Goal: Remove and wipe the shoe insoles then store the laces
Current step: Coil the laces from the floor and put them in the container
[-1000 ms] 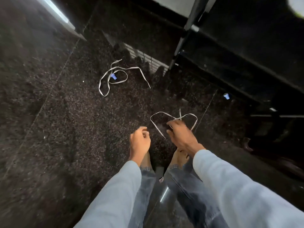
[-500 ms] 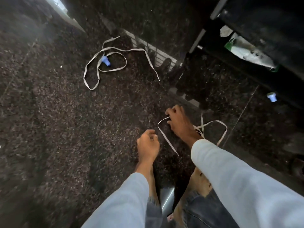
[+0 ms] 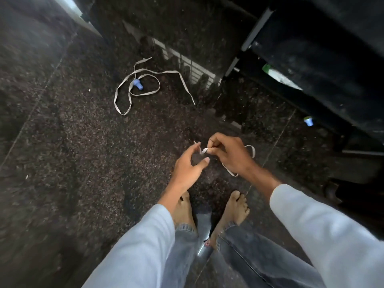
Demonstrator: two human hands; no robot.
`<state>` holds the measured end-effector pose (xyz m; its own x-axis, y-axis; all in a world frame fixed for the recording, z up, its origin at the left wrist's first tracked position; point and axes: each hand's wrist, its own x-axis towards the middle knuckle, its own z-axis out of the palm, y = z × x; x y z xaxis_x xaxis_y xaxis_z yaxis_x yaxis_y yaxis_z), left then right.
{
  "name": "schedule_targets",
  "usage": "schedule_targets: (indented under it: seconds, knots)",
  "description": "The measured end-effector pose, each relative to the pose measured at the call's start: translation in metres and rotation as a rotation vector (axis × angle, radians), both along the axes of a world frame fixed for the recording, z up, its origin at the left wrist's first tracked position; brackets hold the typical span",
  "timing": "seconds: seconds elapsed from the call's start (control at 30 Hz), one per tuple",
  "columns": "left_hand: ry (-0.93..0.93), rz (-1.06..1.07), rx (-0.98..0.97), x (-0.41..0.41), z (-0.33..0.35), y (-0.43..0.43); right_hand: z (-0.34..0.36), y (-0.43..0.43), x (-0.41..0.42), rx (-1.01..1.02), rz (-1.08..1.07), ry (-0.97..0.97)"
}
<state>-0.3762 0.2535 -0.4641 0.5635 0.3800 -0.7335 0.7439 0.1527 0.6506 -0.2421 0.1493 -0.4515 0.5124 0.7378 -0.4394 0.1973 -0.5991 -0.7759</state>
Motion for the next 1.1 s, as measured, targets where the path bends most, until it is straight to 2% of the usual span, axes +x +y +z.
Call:
schedule_targets:
  seconds: [0.2,0.33,0.4,0.5,0.6,0.73,0.8,0.97,1.1]
  knots:
    - [-0.150,-0.082,-0.052,0.013,0.095,-0.008,0.104,-0.021,0.015,0.074,-0.178,0.009]
    - [-0.261,-0.120,-0.010,0.024,0.156,-0.014,0.146,-0.031,0.027,0.108,-0.288,0.013]
    - [-0.314,-0.092,-0.070,0.032,0.190,-0.018,0.165,-0.034,0.032,0.123,-0.356,0.007]
    - [-0.403,0.063,-0.229,0.043,0.233,-0.024,0.188,-0.040,0.034,0.122,-0.344,0.000]
    - [-0.436,0.303,-0.417,0.057,0.259,-0.028,0.207,-0.049,0.023,0.125,-0.191,-0.022]
    - [-0.439,0.511,-0.507,0.071,0.269,-0.026,0.236,-0.062,-0.003,0.112,-0.015,0.004]
    - [-0.410,0.478,-0.449,0.072,0.272,-0.025,0.252,-0.067,-0.013,0.116,0.013,-0.020]
    - [-0.270,0.128,-0.092,0.062,0.269,-0.026,0.290,-0.074,-0.002,0.148,-0.089,-0.070]
    - [-0.194,-0.013,-0.210,0.053,0.277,-0.031,0.308,-0.063,0.024,0.220,-0.173,-0.097]
